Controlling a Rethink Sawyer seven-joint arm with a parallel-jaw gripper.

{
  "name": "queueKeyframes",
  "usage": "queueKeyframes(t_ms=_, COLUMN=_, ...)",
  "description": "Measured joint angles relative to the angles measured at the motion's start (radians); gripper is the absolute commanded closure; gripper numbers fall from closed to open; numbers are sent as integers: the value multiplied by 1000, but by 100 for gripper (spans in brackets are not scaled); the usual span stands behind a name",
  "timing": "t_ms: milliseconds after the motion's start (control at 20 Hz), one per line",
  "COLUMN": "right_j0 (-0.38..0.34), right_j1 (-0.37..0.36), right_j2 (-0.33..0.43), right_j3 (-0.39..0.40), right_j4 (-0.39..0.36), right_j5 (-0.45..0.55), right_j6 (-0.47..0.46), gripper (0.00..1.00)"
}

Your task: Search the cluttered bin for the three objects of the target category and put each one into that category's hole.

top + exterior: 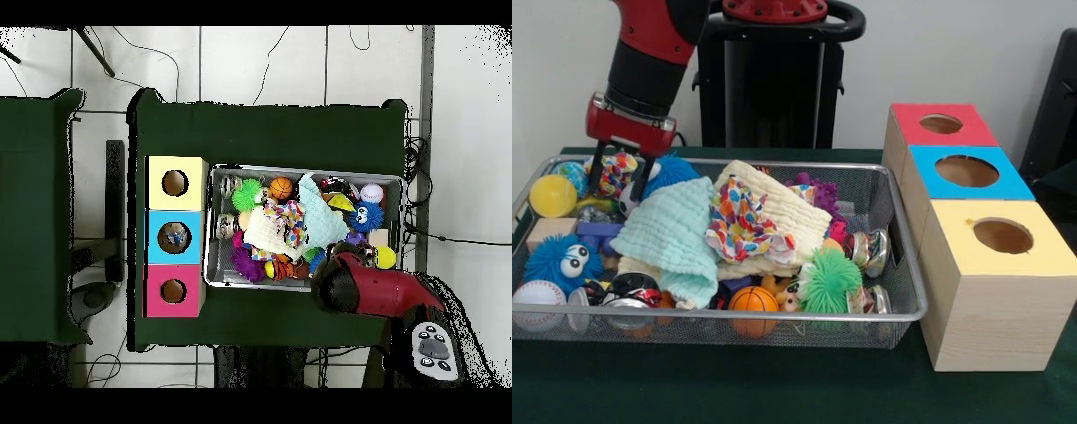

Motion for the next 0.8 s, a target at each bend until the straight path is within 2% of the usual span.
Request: queueKeyframes(t_ms=800, right_j0=-84, right_j1=30, right_j2=-14, right_j3=-9, right_j4=-2, right_j5=-12, right_j6=0, gripper=0)
